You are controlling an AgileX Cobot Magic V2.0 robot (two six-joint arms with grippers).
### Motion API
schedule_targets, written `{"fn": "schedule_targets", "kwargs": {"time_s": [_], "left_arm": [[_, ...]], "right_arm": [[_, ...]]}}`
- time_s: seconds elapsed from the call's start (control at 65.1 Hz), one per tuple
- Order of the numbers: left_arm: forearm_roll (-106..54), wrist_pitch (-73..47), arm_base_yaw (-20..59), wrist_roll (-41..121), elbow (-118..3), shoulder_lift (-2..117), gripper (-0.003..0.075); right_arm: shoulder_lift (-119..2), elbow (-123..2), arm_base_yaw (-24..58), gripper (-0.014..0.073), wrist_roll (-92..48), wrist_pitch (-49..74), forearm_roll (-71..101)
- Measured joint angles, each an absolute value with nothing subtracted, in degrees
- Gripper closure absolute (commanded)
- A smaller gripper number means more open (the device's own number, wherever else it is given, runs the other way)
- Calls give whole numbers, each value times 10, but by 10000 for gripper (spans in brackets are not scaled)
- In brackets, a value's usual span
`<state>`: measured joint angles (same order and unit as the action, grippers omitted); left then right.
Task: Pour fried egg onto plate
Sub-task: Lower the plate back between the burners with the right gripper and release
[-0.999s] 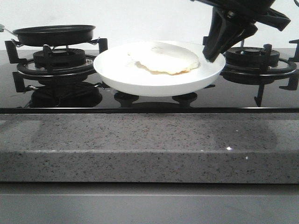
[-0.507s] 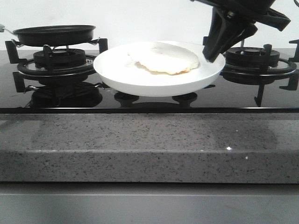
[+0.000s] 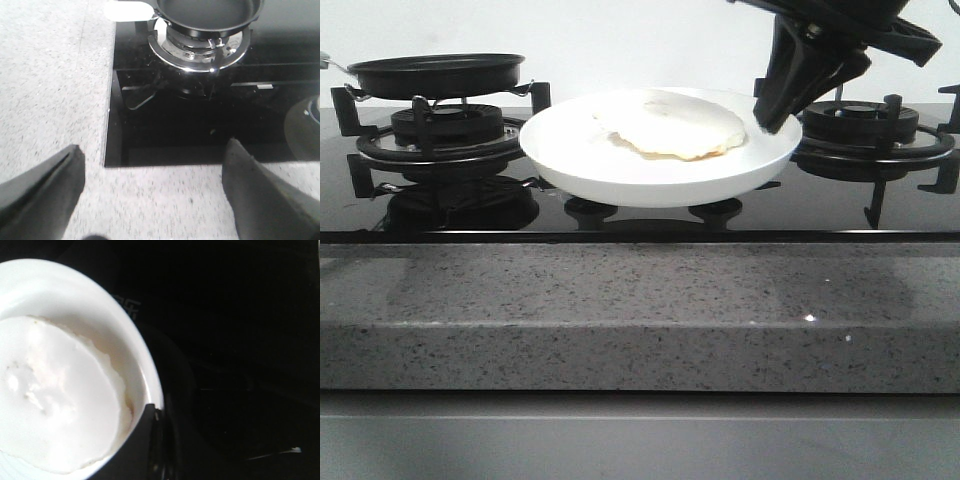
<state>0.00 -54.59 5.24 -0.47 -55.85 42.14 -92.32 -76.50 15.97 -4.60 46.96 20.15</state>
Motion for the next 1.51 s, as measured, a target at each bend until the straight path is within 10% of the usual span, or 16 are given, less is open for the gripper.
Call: {"fn": "schedule_targets", "kwargs": {"time_s": [0.599, 1.506], "left_arm": [[0, -550, 52, -8, -548, 400, 174], [0, -550, 52, -8, -548, 400, 174]], "right_arm": [[-925, -778, 160, 661, -46, 482, 203], [-1172, -1113, 153, 650, 179, 575, 116]]}}
